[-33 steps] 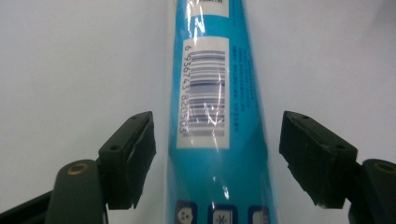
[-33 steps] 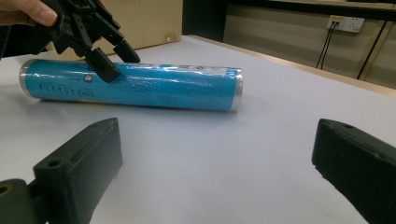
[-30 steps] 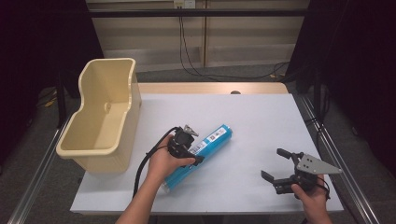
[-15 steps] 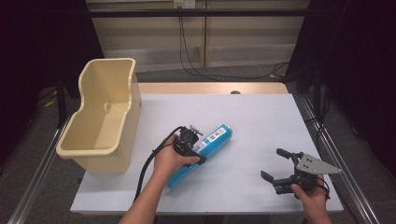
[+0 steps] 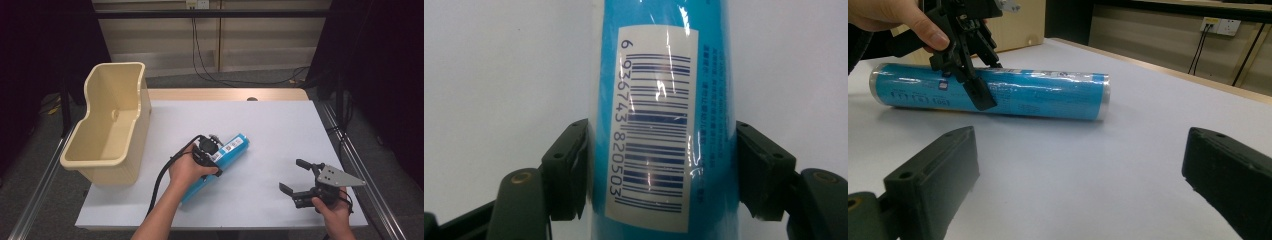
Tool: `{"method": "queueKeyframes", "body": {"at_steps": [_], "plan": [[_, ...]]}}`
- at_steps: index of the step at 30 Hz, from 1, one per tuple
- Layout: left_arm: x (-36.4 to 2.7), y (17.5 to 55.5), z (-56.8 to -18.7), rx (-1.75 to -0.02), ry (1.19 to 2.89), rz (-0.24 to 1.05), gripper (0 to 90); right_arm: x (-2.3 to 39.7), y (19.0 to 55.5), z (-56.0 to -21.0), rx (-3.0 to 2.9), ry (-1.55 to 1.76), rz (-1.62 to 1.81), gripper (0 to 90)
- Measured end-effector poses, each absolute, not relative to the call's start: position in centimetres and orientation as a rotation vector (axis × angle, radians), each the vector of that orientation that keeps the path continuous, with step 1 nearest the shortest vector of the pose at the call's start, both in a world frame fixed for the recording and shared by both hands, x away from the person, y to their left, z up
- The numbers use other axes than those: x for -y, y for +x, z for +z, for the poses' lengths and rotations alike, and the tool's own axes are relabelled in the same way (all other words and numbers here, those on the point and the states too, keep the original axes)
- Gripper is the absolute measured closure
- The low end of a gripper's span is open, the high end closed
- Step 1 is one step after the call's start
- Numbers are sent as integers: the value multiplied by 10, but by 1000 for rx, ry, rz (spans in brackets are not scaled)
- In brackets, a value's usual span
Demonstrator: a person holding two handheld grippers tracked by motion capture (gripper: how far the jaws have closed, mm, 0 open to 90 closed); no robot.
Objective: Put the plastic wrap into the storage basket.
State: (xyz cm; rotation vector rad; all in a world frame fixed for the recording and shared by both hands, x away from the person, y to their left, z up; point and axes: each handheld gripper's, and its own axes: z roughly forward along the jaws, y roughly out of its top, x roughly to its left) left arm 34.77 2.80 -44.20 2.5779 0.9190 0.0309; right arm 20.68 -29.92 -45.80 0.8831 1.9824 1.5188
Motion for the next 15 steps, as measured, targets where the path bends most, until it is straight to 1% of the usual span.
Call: {"method": "queueKeyframes", "body": {"at_steps": [1, 2, 3, 7, 10, 15], "plan": [[-28, 348, -442, -942, 2572, 10, 323, 299, 207, -458, -1982, 883, 1519, 14], [-29, 349, -440, -1018, 2546, -74, 324, 300, 207, -458, -1981, 885, 1518, 14], [-30, 350, -440, -1020, 2546, -92, 324, 300, 207, -458, -1981, 884, 1518, 14], [-31, 350, -436, -1042, 2556, -98, 324, 300, 207, -458, -1983, 885, 1518, 14], [-36, 351, -426, -1110, 2537, -110, 324, 300, 207, -458, -1982, 886, 1520, 14], [-44, 353, -417, -1154, 2519, -102, 324, 300, 207, -458, -1982, 886, 1520, 14]]}}
